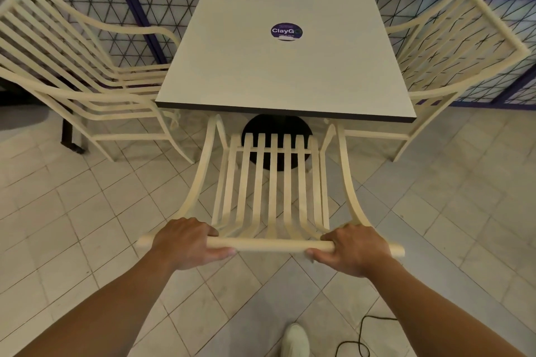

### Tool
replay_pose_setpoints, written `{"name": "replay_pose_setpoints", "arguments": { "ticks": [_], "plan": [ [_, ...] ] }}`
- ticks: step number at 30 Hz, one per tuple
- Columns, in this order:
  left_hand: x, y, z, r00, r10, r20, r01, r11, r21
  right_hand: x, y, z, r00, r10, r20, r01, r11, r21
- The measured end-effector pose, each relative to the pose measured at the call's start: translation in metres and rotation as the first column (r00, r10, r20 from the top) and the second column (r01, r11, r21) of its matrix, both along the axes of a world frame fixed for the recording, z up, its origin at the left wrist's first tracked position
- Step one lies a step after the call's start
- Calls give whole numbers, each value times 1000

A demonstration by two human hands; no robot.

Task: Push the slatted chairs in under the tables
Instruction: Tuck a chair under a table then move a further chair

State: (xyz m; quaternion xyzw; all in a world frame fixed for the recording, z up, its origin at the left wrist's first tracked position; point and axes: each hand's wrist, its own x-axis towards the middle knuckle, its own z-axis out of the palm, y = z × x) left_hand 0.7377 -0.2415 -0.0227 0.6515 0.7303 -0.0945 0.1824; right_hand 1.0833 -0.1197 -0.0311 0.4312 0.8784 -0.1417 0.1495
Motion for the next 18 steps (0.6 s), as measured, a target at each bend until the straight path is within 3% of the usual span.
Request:
{"name": "replay_pose_setpoints", "arguments": {
  "ticks": [18],
  "plan": [
    [-13, 35, -1, 999, -32, -26, 32, 999, -7, -12, 31, 0, 999, -42, -26, 42, 999, -20]
  ]
}}
